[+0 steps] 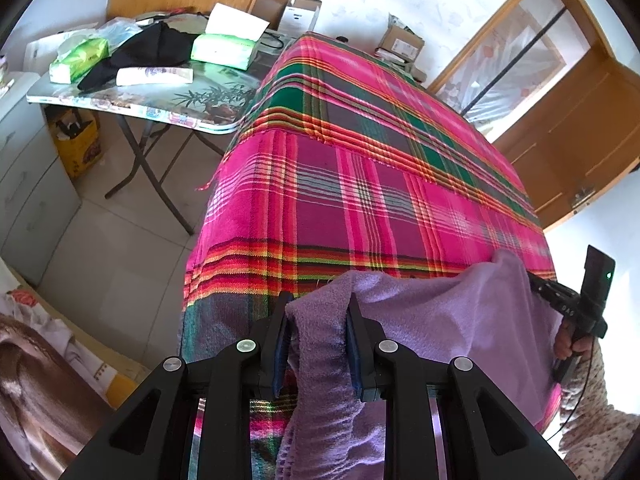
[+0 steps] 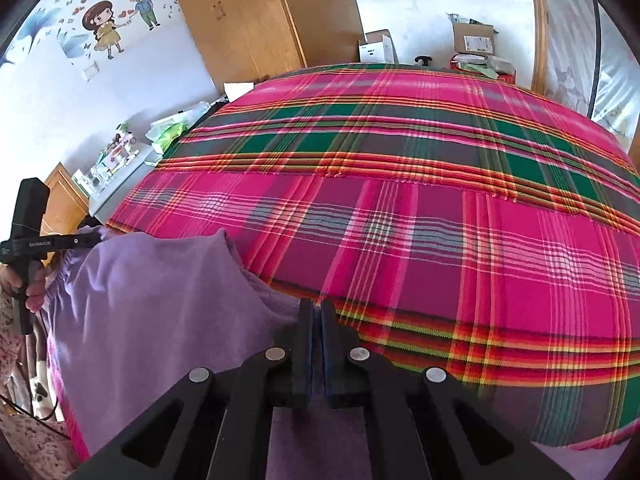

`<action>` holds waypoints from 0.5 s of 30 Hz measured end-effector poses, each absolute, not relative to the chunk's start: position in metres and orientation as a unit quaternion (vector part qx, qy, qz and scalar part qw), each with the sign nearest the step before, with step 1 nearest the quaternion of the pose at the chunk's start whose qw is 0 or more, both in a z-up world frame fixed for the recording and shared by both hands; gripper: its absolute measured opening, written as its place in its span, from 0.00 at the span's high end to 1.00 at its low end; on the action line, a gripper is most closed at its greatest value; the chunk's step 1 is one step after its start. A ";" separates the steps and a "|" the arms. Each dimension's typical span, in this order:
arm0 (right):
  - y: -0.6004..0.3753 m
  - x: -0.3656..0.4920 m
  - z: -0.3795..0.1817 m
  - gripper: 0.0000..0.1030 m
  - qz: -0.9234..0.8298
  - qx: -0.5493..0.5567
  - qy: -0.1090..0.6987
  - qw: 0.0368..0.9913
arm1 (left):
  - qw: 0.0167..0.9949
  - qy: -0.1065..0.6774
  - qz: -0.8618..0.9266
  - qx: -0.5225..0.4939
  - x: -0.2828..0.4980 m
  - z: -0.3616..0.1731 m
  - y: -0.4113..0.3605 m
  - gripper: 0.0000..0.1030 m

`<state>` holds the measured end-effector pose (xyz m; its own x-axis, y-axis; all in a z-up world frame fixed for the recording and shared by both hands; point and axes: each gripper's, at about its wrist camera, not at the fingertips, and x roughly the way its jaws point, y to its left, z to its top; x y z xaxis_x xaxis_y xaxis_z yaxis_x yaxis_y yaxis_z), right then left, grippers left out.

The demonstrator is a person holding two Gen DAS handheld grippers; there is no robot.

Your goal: Fold clothes

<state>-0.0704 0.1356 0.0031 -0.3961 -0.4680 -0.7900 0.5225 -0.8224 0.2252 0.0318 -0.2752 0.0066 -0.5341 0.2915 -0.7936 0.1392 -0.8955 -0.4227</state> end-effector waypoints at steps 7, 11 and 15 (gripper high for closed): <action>0.149 -0.068 0.006 0.89 -0.851 0.455 -0.004 0.263 | 0.037 -0.244 0.842 -0.479 0.036 0.009 -0.277 0.72; 0.158 -0.058 0.021 0.87 -0.874 0.426 -0.021 0.231 | 0.031 -0.248 0.844 -0.474 0.045 0.018 -0.280 0.69; 0.151 -0.036 0.038 0.86 -0.880 0.399 -0.014 0.255 | 0.014 -0.263 0.847 -0.463 0.060 0.024 -0.288 0.62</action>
<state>-0.0365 0.1505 0.0377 -0.5509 -0.4603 -0.6961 0.4380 -0.8695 0.2283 0.0600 -0.2881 0.0240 -0.5710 0.2668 -0.7764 0.2193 -0.8618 -0.4575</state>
